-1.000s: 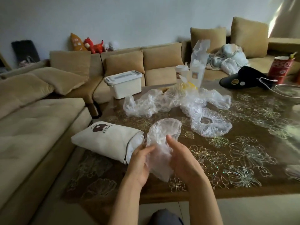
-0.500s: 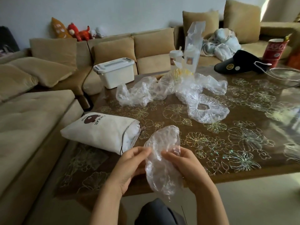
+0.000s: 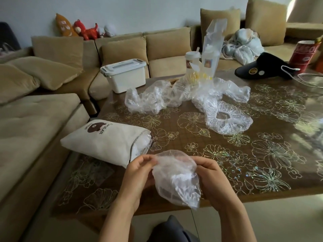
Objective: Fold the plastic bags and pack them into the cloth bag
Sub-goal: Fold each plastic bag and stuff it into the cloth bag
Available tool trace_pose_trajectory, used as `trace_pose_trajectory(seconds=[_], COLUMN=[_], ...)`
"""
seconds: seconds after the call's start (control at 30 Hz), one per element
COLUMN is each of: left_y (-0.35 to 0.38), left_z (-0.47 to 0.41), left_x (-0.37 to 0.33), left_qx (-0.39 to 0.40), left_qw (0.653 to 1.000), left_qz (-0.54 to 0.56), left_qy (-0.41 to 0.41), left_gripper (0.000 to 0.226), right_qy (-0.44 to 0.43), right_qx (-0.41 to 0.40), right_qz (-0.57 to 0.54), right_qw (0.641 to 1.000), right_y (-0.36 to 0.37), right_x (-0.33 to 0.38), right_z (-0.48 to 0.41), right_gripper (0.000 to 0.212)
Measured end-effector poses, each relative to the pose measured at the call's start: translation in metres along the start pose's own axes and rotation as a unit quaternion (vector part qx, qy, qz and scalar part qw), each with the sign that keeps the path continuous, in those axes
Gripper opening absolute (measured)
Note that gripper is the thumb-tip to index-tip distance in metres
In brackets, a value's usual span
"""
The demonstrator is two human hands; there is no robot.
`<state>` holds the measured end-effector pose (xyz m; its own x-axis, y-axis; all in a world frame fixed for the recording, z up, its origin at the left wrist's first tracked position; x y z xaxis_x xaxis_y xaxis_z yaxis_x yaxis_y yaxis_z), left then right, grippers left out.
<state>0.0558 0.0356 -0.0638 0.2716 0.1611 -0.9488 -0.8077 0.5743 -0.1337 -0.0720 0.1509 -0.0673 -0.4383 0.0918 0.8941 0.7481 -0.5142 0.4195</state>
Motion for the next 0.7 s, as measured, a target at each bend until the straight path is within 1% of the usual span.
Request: trace_pose_trajectory(seconds=[0.03, 0.1, 0.13, 0.17, 0.23, 0.27, 0.33, 0.4, 0.5, 0.6, 0.67, 0.7], left_y=[0.000, -0.001, 0.000, 0.001, 0.006, 0.008, 0.010, 0.008, 0.006, 0.008, 0.009, 0.010], left_z=[-0.001, -0.003, -0.003, -0.001, 0.002, 0.003, 0.005, 0.006, 0.004, 0.004, 0.005, 0.006], left_x=[0.002, 0.004, 0.004, 0.003, 0.002, 0.002, 0.000, 0.000, 0.003, 0.002, -0.002, -0.004], left_qx=[0.015, 0.076, 0.115, 0.158, 0.233, 0.257, 0.280, 0.272, 0.191, 0.130, 0.115, 0.111], left_qw=[0.998, 0.986, 0.979, 0.973, 0.963, 0.959, 0.954, 0.958, 0.979, 0.986, 0.984, 0.982], left_qz=[0.048, 0.131, 0.143, 0.136, 0.107, 0.098, 0.093, 0.076, 0.036, 0.059, 0.097, 0.117], left_qy=[-0.025, -0.073, -0.090, -0.096, -0.085, -0.074, -0.051, -0.046, -0.068, -0.082, -0.093, -0.096], left_gripper=[0.016, 0.044, 0.058, 0.068, 0.075, 0.076, 0.076, 0.071, 0.052, 0.037, 0.039, 0.042], right_qy=[-0.015, -0.045, -0.057, -0.069, -0.093, -0.102, -0.123, -0.135, -0.125, -0.109, -0.113, -0.125], right_qx=[-0.010, -0.029, -0.035, -0.034, -0.026, -0.022, -0.018, -0.011, 0.011, 0.045, 0.078, 0.098], right_qz=[0.009, 0.023, 0.031, 0.043, 0.071, 0.085, 0.113, 0.135, 0.131, 0.119, 0.127, 0.159], right_qw=[1.000, 0.998, 0.997, 0.996, 0.993, 0.991, 0.986, 0.982, 0.983, 0.986, 0.982, 0.974], right_y=[-0.001, 0.001, 0.001, 0.001, 0.003, 0.003, 0.003, 0.003, 0.004, 0.002, -0.005, -0.008], right_x=[-0.001, -0.001, 0.000, 0.000, 0.001, 0.001, 0.000, -0.001, -0.001, 0.001, 0.004, 0.005], right_z=[-0.002, -0.005, -0.005, -0.006, -0.006, -0.006, -0.007, -0.009, -0.008, -0.004, 0.001, 0.003], right_gripper=[0.048, 0.055, 0.058, 0.059, 0.059, 0.060, 0.062, 0.061, 0.059, 0.062, 0.067, 0.075])
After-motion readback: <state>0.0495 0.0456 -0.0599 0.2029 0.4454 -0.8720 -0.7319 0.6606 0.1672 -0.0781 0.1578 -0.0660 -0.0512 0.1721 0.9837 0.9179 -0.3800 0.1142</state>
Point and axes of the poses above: each hand's wrist, its own z-axis away from the middle knuckle, its own y-axis out of the palm, x = y × z, the point moved 2 cm from there along -z, towards the middle knuckle, and after that the axes turned 12 degrees about -z, right-handed, at the moved point
